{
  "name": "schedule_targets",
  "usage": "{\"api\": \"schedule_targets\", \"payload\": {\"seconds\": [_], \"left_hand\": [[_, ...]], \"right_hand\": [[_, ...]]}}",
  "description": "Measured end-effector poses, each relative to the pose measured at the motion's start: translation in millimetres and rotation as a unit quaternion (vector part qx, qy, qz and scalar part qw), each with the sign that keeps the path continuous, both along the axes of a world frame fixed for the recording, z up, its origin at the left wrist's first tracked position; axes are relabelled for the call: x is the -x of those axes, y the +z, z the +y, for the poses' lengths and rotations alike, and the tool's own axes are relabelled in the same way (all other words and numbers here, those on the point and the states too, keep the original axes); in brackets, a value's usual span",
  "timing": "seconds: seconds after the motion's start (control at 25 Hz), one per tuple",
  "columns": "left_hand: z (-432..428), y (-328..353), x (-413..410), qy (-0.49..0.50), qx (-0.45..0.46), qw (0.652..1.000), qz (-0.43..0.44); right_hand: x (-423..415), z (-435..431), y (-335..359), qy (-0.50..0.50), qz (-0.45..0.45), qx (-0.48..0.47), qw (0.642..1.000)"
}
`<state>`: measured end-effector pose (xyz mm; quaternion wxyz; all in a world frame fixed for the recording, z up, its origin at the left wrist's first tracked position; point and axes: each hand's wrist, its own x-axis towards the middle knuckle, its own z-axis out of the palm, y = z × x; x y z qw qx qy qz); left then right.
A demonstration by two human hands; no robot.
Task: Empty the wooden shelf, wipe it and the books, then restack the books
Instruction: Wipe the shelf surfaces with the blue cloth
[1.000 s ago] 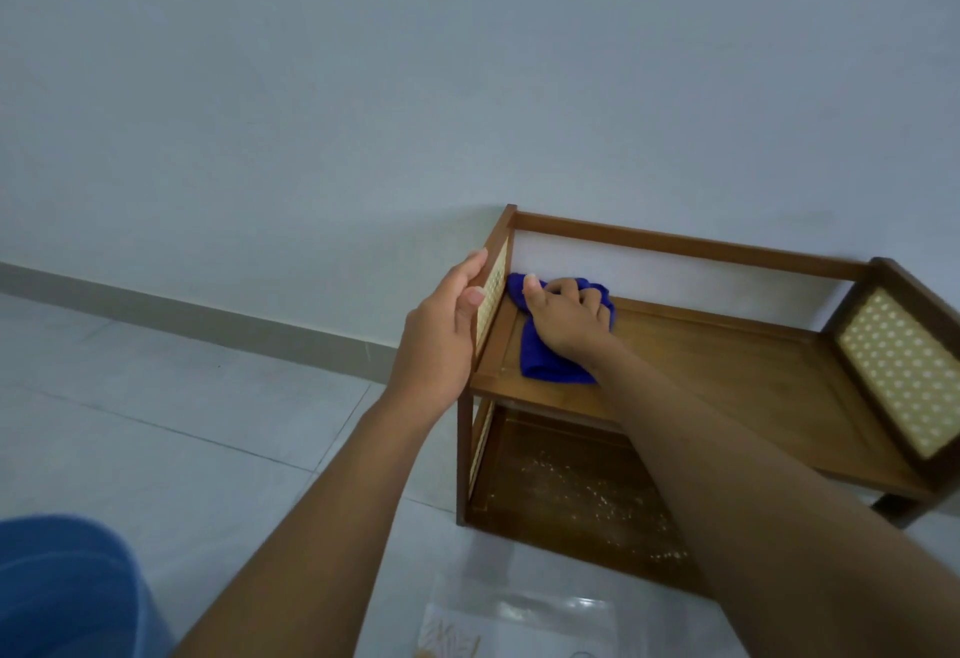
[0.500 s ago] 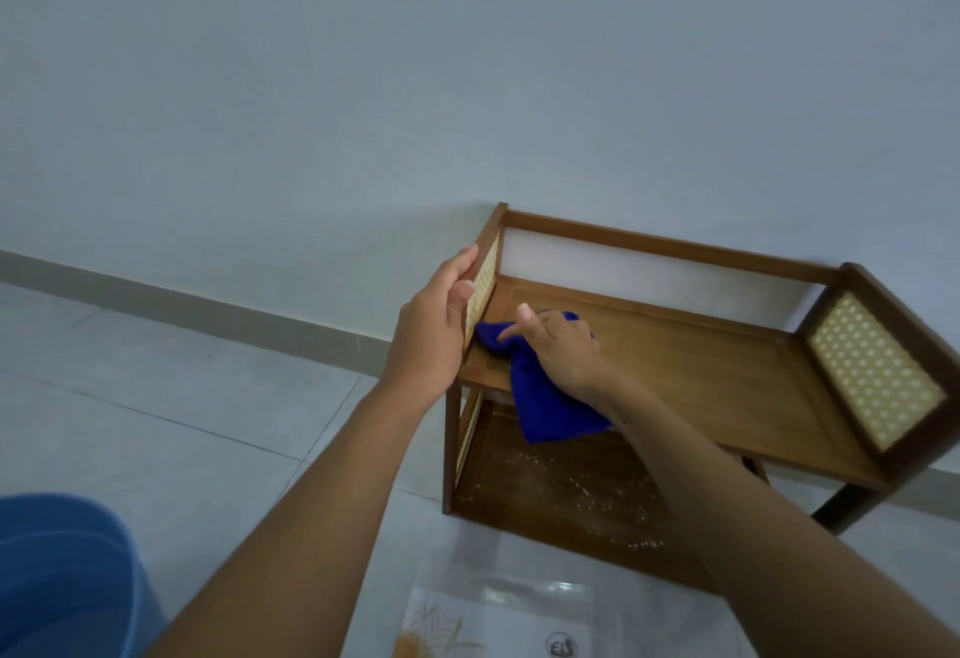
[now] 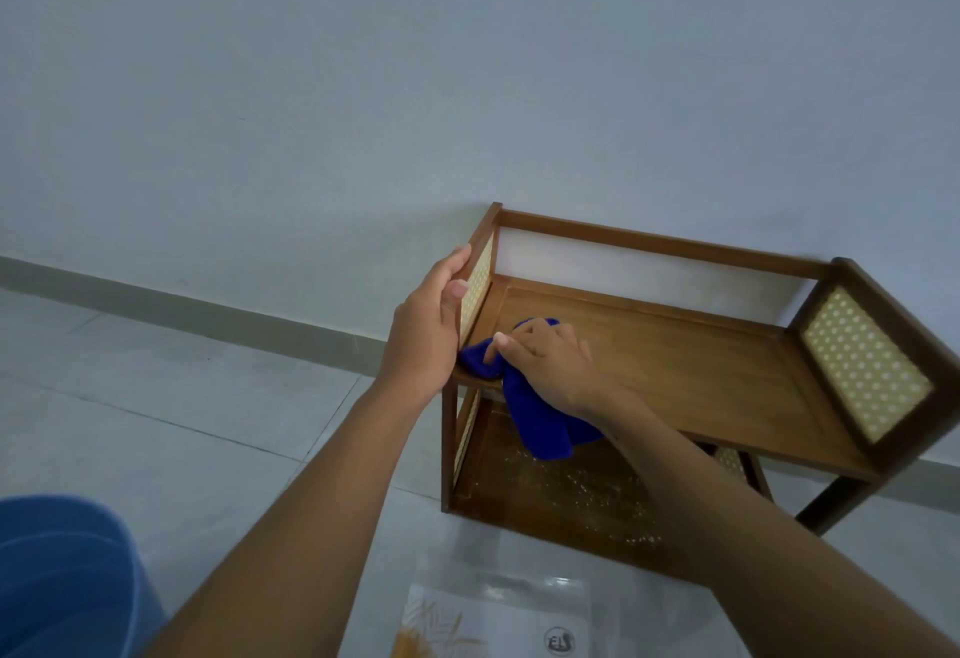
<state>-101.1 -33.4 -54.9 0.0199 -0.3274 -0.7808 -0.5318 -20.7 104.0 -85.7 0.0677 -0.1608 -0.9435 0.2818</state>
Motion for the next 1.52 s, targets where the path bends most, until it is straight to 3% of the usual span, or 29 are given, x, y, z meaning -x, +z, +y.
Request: {"api": "schedule_targets", "payload": {"seconds": [0.2, 0.4, 0.52, 0.64, 0.84, 1.24, 1.4, 1.52], "left_hand": [[-0.4, -1.1, 2.1, -0.015, -0.013, 1.000, -0.021], [0.1, -3.3, 2.8, -0.014, -0.014, 1.000, -0.010], [-0.2, -2.9, 2.6, -0.008, -0.010, 1.000, -0.002], [-0.6, -3.6, 1.6, -0.010, -0.014, 1.000, -0.003], [-1.1, -5.2, 3.6, -0.016, -0.018, 1.000, -0.016], [-0.5, -5.4, 3.7, -0.015, -0.015, 1.000, -0.022], [-1.0, -4.2, 2.6, -0.011, -0.013, 1.000, -0.013], [-1.2, -4.3, 3.1, -0.015, -0.014, 1.000, -0.011]], "right_hand": [[2.8, 2.1, -5.1, -0.012, 0.014, -0.054, 0.998], [-1.3, 0.2, -4.7, -0.002, 0.013, -0.032, 0.999], [-10.3, -14.9, -3.3, 0.025, 0.008, -0.158, 0.987], [-15.6, -34.5, -6.6, 0.011, -0.004, -0.314, 0.949], [-22.5, -29.0, -9.5, 0.022, -0.036, -0.381, 0.923], [-44.4, -16.9, -11.5, -0.055, -0.041, -0.379, 0.923], [-28.3, -33.2, -10.2, 0.015, -0.011, -0.334, 0.942], [-17.8, -26.7, -9.2, 0.039, 0.010, -0.247, 0.968]]}}
